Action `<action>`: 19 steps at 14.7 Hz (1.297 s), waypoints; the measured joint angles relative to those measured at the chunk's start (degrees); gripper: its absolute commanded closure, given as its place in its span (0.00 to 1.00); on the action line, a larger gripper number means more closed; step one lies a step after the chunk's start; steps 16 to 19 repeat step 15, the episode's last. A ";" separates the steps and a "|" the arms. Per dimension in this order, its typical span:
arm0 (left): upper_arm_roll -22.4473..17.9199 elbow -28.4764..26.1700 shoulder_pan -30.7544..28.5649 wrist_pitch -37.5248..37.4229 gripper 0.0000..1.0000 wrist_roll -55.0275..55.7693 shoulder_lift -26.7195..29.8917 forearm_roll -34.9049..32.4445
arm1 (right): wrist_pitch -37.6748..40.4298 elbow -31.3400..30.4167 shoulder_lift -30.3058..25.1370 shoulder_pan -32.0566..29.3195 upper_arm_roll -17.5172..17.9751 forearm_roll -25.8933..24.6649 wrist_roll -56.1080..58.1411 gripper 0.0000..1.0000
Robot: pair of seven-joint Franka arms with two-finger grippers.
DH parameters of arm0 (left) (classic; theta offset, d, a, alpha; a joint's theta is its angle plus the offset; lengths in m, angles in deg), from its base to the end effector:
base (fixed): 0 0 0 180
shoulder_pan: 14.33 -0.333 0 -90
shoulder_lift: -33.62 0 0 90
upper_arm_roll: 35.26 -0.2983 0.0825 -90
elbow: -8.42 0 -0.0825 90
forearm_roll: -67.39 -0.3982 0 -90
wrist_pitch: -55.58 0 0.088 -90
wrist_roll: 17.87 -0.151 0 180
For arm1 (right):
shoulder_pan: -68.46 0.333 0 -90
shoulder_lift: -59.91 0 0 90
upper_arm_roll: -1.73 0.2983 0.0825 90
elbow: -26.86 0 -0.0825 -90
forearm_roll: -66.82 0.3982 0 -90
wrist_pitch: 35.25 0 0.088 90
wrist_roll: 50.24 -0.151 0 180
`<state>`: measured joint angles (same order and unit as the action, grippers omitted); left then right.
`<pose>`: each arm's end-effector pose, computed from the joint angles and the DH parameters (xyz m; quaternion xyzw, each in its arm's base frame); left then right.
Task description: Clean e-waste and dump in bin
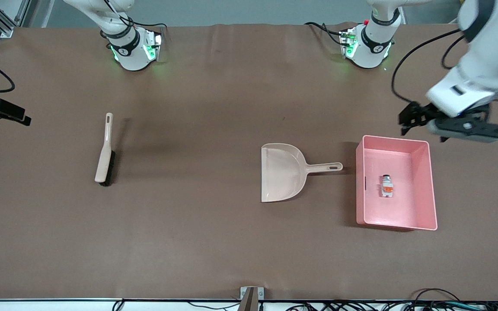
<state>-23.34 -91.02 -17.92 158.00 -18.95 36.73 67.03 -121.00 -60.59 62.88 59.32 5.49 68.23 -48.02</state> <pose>0.5686 -0.0845 0.5319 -0.9952 0.0826 -0.0530 0.0054 0.5698 -0.0506 0.5487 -0.9987 0.0271 0.0397 0.0167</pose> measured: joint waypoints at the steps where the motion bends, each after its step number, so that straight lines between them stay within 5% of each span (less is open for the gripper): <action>1: -1.61 0.70 0.00 -2.48 0.00 0.00 0.70 0.56 | 0.05 0.00 -0.13 0.66 0.12 0.00 -0.38 0.00; 10: -8.55 2.73 4.67 -10.03 0.00 2.63 2.50 0.87 | 0.26 0.19 -0.21 3.76 0.20 -0.01 -3.09 0.00; 19: -9.16 2.73 5.59 -10.11 0.00 3.27 2.48 0.87 | 0.30 0.19 -0.21 3.76 0.20 -0.01 -3.09 0.00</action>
